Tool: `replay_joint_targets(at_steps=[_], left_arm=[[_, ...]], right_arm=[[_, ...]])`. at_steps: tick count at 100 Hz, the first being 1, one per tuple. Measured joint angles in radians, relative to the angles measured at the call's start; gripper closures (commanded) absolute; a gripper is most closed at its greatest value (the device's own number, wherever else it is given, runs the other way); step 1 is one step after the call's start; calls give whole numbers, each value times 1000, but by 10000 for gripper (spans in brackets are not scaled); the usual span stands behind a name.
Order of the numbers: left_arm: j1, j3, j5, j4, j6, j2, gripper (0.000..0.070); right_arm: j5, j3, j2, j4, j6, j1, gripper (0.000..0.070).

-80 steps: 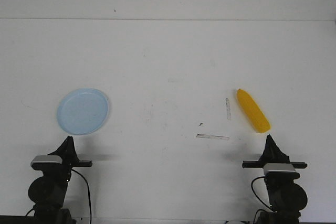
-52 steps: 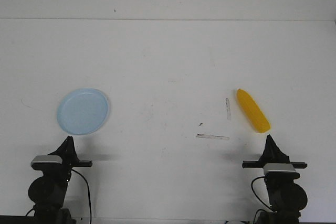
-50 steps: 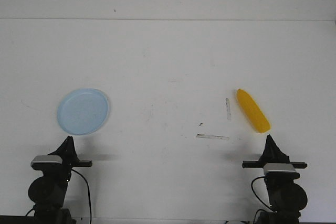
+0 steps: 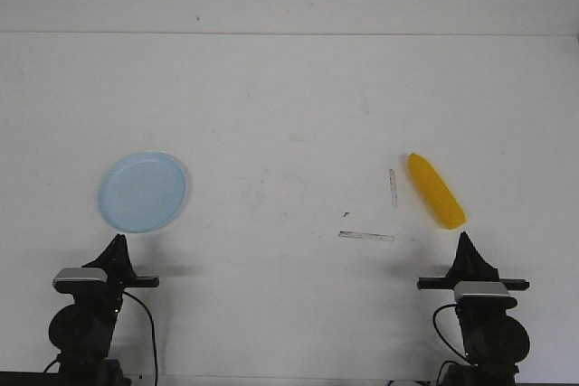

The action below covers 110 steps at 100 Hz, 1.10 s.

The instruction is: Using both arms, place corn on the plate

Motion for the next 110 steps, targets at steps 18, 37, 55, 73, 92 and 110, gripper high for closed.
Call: replay_joint_targets(at_steps=[18,37,55,73,92,110], left_arm=[[0,0,0,156,-54,0,700],[0,123,-8,173,-74,28,698],[0,434,-10,65,-1,172,646],[0,727,-77,-141,103,396,488],[18,888,-161,-242,142,567,190],[80,900,-161,-300,132,669,0]], right_arm=[[0,0,0,0,0,0,700],[0,0,0,0,0,0,700],[0,0,0,0,0,0,700],[0,0,0,0,0,0,700],[0,0,0,0,0,0,700],[0,0,0,0,0,0,700]])
